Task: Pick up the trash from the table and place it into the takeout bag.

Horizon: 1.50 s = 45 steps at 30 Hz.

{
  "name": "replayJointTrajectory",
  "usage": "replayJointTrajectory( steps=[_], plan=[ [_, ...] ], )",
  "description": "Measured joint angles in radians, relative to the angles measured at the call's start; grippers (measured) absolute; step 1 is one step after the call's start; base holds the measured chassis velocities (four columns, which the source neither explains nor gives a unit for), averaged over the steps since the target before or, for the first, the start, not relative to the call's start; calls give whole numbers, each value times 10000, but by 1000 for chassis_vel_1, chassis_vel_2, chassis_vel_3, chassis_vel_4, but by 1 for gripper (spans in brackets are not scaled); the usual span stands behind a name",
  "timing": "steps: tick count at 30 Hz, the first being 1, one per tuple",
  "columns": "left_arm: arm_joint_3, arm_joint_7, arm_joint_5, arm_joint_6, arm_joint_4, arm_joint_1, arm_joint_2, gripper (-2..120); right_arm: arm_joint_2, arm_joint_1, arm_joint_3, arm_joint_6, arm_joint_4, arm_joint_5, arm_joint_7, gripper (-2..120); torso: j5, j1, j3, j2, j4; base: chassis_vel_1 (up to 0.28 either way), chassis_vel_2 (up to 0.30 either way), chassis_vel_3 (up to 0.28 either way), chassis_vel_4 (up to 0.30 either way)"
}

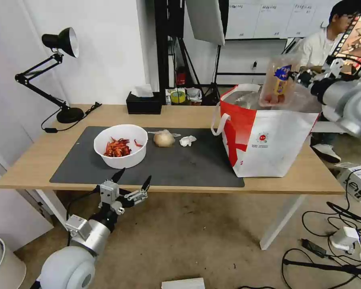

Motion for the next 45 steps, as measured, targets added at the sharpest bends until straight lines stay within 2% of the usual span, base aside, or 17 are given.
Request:
replayJointTrajectory(
  steps=[2, 5, 15, 19, 23, 25, 26, 29, 30, 32, 33, 36, 37, 40, 41, 44, 45],
  plan=[
    [68, -7, -2, 2, 79, -8, -43, 100, 28, -88, 0, 1, 2, -22, -5, 0, -2, 0, 0, 0, 0, 0, 0, 0, 0],
    [253, -43, -3, 7, 196, -124, -94, 100, -62, -1032, 498, -67, 505, -4, -105, 0, -1, 0, -1, 1, -2, 0, 0, 0, 0],
    [464, -185, -52, 28, 305, -323, -44, 100, 52, -1563, 747, -251, 801, 185, -41, 0, -1, 0, -1, 1, -1, 0, 0, 0, 0],
    [487, -194, -45, 28, 305, -305, -88, 100, 84, -1650, 1005, -354, 952, 930, 244, 0, 0, 0, 0, 0, 0, 0, 0, 0, 0],
    [487, -194, -37, 28, 303, -294, -96, 100, 51, -1760, 1267, -500, 1046, 1437, 382, 13, 0, 0, 0, 1, -1, 0, 0, 0, 0],
    [472, -201, -25, 28, 293, -297, -85, 100, -14, -1825, 1390, -591, 1095, 1562, 387, 22, 0, 0, 0, 0, -1, 0, 0, 0, 0],
    [472, -201, -25, 28, 293, -297, -85, 100, -14, -1825, 1390, -591, 1095, 1562, 387, 22, 0, 0, 0, 0, -1, 0, 0, 0, 0],
    [423, -224, 30, 28, 235, -275, -77, 100, -79, -1861, 1485, -666, 1198, 1659, 388, 36, 0, 0, -1, 1, -1, 0, 0, 0, 0],
    [423, -224, 30, 28, 235, -275, -77, 100, -79, -1861, 1485, -666, 1198, 1659, 388, 36, 0, 0, -1, 1, -1, 0, 0, 0, 0],
    [370, -227, 57, 28, 141, -198, -69, 100, -132, -1862, 1518, -698, 1270, 1719, 379, 47, 0, 0, -1, 0, -1, 0, 0, 0, 0],
    [370, -227, 57, 28, 141, -198, -69, 100, -132, -1862, 1518, -698, 1270, 1719, 379, 47, 0, 0, -1, 0, -1, 0, 0, 0, 0],
    [208, -227, 58, 32, 10, -104, -100, 100, -281, -1901, 1608, -708, 1551, 1750, 174, 63, -1, 0, -1, 0, -1, 0, 0, 0, 0],
    [208, -227, 58, 32, 10, -104, -100, 100, -281, -1901, 1608, -708, 1551, 1750, 174, 63, -1, 0, -1, 0, -1, 0, 0, 0, 0],
    [-64, -226, 171, 38, -83, 21, -139, 100, -485, -2251, 1707, -492, 2105, 1464, -300, 79, -2, 0, -1, 1, 0, 0, 0, 0, 0],
    [-64, -226, 171, 38, -83, 21, -139, 100, -485, -2251, 1707, -492, 2105, 1464, -300, 79, -2, 0, -1, 1, 0, 0, 0, 0, 0],
    [-283, -227, 260, 40, -191, 204, -197, 100, -773, -2928, 1781, 113, 2815, 77, -1691, 91, 1, 0, -1, 1, -1, 0, 0, 0, 0],
    [-283, -227, 260, 40, -191, 204, -197, 100, -773, -2928, 1781, 113, 2815, 77, -1691, 91, 1, 0, -1, 1, -1, 0, 0, 0, 0]
  ],
)
